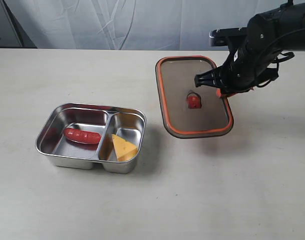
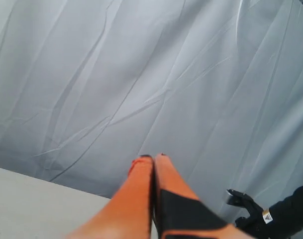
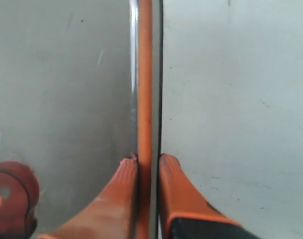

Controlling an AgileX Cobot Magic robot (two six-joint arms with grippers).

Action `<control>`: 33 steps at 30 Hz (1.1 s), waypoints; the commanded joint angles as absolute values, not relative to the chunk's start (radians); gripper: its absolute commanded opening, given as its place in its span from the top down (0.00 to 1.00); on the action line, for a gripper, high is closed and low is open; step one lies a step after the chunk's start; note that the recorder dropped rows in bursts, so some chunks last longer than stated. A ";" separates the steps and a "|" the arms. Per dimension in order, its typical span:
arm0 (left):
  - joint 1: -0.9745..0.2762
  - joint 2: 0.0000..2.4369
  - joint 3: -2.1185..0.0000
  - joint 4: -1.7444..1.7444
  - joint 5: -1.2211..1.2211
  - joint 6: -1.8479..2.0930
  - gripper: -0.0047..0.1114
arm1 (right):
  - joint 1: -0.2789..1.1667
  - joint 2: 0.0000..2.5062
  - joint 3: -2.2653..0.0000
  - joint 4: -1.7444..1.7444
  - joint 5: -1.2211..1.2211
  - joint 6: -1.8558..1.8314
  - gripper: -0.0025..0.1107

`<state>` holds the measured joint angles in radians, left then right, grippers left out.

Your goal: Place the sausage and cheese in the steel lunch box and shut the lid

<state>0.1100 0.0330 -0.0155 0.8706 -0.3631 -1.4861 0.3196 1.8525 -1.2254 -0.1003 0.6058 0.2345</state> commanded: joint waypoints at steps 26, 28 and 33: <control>0.112 0.895 -0.748 0.512 0.054 -0.333 0.96 | 0.321 1.685 -1.224 -0.014 0.590 0.052 0.98; 0.112 0.938 -0.803 0.349 0.301 -0.348 0.96 | 0.321 1.685 -1.224 -0.012 0.590 0.052 0.98; 0.105 1.073 -0.834 -0.069 0.791 -0.240 0.96 | 0.321 1.685 -1.224 0.008 0.590 0.052 0.98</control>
